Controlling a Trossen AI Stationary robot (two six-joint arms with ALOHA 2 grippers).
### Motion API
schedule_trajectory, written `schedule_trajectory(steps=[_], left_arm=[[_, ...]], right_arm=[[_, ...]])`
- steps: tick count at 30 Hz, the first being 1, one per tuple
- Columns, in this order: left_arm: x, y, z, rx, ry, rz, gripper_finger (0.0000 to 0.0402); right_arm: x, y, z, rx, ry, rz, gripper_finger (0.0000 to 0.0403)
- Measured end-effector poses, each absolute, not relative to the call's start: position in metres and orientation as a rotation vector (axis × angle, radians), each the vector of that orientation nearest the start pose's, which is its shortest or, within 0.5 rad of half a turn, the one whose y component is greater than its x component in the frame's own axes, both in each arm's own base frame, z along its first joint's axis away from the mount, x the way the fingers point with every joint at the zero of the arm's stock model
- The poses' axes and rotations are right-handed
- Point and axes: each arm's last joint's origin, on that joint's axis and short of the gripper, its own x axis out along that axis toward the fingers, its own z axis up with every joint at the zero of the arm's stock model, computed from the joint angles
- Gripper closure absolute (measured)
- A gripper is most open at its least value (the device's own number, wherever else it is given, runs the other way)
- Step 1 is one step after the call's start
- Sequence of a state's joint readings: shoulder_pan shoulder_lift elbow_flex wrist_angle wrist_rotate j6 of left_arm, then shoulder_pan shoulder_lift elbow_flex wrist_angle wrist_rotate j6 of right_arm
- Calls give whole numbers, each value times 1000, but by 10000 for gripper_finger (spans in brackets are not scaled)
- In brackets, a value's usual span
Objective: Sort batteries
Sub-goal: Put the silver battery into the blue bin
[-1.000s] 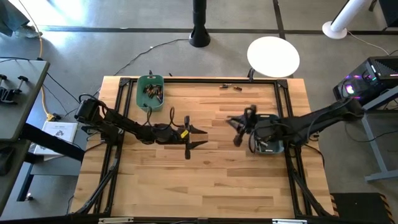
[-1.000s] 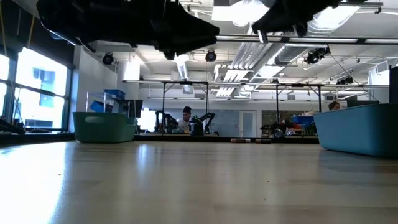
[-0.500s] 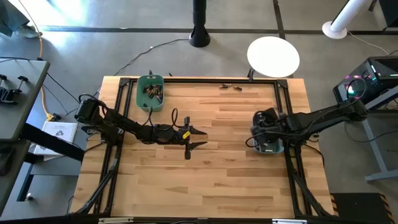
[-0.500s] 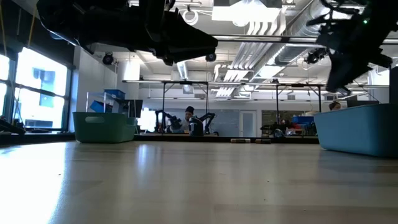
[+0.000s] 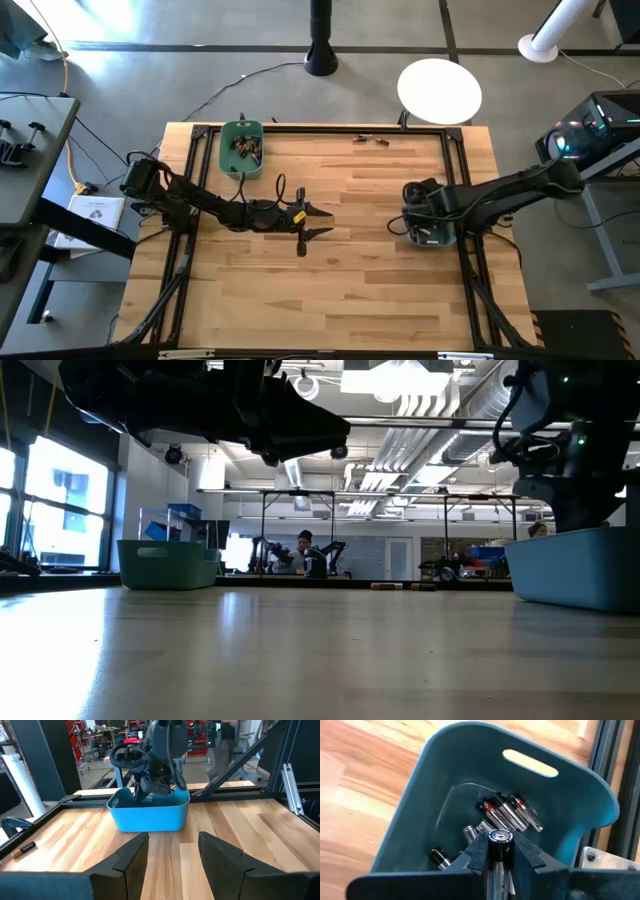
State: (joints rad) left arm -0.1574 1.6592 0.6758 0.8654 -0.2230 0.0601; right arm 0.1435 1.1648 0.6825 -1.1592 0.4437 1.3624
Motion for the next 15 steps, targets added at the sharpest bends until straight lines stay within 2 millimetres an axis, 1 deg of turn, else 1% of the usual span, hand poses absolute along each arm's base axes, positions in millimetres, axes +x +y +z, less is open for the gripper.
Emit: schedule_trajectory(steps=[7, 15], left_arm=[[321, -44, 185, 76, 118, 62, 234], [321, -44, 185, 62, 118, 63, 234]], right_arm=[[156, 4, 180, 655, 1173, -1115, 367], [151, 4, 156, 731, 1223, -1050, 367]])
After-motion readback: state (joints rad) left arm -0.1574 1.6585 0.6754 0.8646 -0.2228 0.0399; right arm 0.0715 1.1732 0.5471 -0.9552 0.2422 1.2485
